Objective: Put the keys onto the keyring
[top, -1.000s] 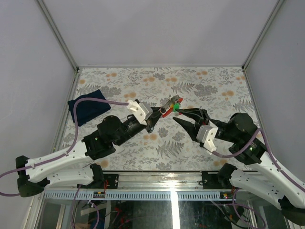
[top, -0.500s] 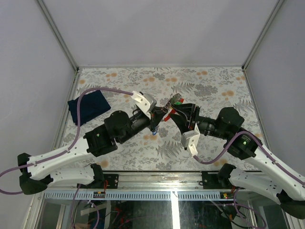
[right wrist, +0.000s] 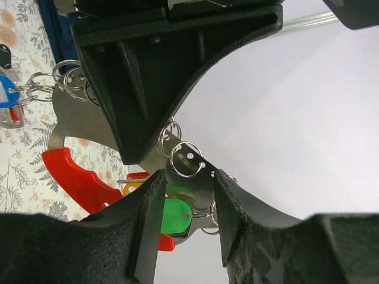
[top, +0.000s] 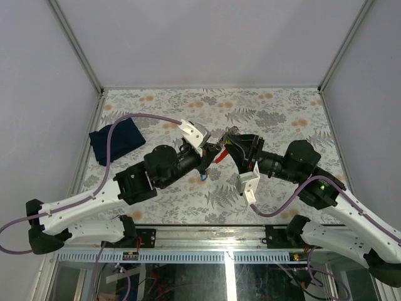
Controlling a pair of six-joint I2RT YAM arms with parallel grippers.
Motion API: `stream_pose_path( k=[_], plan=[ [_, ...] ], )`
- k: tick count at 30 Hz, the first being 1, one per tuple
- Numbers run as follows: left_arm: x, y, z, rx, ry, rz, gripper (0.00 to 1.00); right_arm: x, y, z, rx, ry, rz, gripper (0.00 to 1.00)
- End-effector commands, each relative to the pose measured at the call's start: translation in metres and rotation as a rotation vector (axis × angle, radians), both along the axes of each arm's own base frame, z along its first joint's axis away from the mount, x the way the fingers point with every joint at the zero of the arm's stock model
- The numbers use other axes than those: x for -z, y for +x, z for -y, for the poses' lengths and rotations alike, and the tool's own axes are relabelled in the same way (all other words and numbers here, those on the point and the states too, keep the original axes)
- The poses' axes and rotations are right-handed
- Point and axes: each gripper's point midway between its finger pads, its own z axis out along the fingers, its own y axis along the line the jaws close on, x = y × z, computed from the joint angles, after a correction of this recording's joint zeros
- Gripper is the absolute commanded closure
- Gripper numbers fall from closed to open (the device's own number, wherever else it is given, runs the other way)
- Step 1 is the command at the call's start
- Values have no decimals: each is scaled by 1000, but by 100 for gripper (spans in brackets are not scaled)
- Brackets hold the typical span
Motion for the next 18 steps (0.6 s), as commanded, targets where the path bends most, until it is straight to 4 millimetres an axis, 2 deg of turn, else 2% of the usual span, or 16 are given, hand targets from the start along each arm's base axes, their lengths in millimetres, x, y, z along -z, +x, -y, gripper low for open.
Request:
stream_pose_path(
  k=[1,10,18],
  plan=[
    [-36,-1,-1,-7,-95,29,100,-25,1,5,25,21,59,56],
    [-37,-3,1,7,-95,27,100,-18,2,-3,15,0,63,58],
    [-34,-2,3,7,-86,26,100,-26,3,-1,33,24,101,61]
  ],
)
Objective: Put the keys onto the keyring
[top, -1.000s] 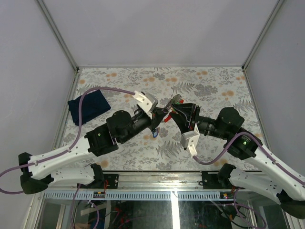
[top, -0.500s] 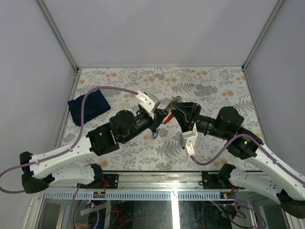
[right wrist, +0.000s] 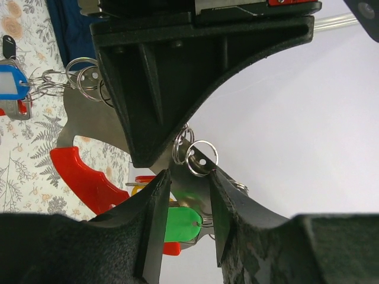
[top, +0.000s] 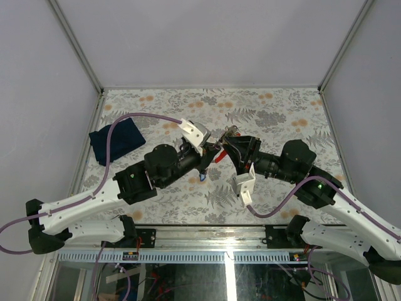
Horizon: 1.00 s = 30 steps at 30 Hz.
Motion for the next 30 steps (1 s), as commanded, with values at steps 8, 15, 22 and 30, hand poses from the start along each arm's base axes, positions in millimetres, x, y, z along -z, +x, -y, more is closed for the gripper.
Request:
stream_pose_path(
  k=[8,15,22,30],
  plan=[
    [-34,-1,6,10,-93,32,100,-29,0,5,24,51,76,60],
    [-33,-2,6,15,-89,31,100,-22,2,0,21,37,66,64],
    [-33,-3,6,26,-86,34,100,-19,5,-2,25,36,64,70],
    [-31,-3,3,16,-84,36,100,-19,4,-4,21,51,64,76]
  ],
)
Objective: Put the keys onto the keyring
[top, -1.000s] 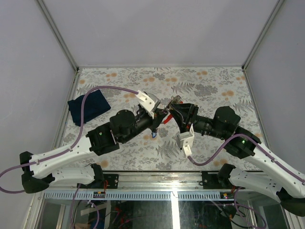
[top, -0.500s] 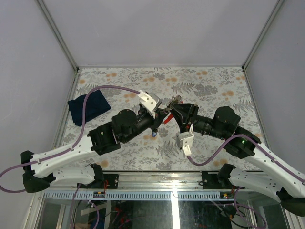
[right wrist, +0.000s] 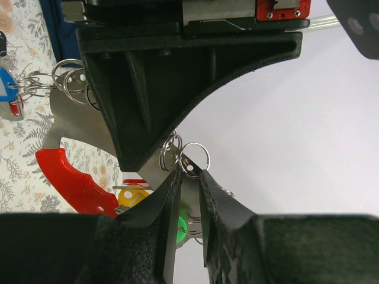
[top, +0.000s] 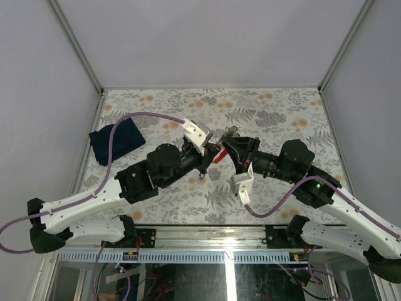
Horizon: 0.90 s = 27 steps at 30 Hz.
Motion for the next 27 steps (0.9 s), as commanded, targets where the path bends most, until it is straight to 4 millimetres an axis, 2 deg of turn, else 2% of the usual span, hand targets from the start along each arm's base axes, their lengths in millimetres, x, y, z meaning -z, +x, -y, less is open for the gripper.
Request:
stream_pose_path(
  k=[1,9,16,19,23,27],
  plan=[
    [-39,-4,1,15,-112,49,100,-19,0,-2,4,59,44,76],
    [-38,-3,2,13,-110,47,100,-21,-4,0,-7,63,44,61],
    [-35,-3,4,19,-98,45,100,-21,-6,-1,-16,62,40,59],
    [-28,-1,5,29,-38,77,100,-21,-8,0,-23,58,26,58],
    [-13,7,-4,5,90,153,100,-15,-12,3,-26,39,-22,58],
    [-15,13,-20,-38,117,248,100,-15,-16,15,1,68,-55,59]
  ],
)
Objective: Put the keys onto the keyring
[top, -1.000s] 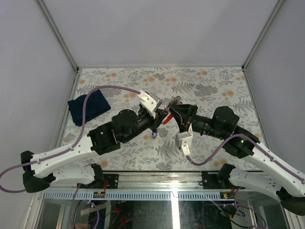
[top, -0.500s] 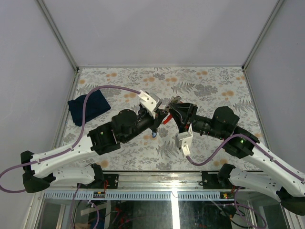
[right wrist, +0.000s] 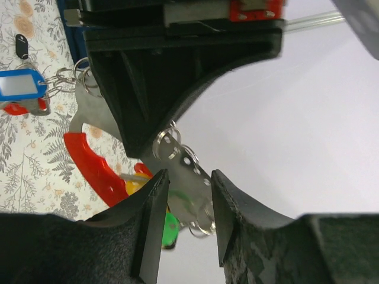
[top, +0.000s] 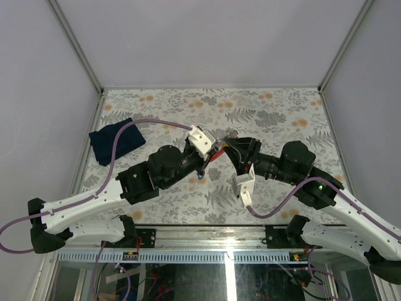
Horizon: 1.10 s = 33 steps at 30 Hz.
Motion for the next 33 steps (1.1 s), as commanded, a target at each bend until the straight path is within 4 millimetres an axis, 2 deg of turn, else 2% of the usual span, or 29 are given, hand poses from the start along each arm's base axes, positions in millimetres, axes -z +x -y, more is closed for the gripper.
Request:
stream_pose_path(
  k=[1,7,13,18,23,33],
  plan=[
    [-26,7,-18,-43,-10,170,100,-22,-13,15,11,89,-22,59],
    [-27,10,-23,-46,64,211,100,-21,-21,20,-6,115,-54,60],
    [-13,6,-20,19,225,198,100,-24,-26,9,-59,81,-110,58],
    [-15,2,-25,65,296,240,100,-20,-33,0,-109,69,-193,54],
    [-11,-1,-26,97,359,239,100,-16,-29,-6,-111,78,-202,54],
    [-8,-5,-21,140,373,225,100,-14,-20,-21,-122,107,-200,55]
  ],
)
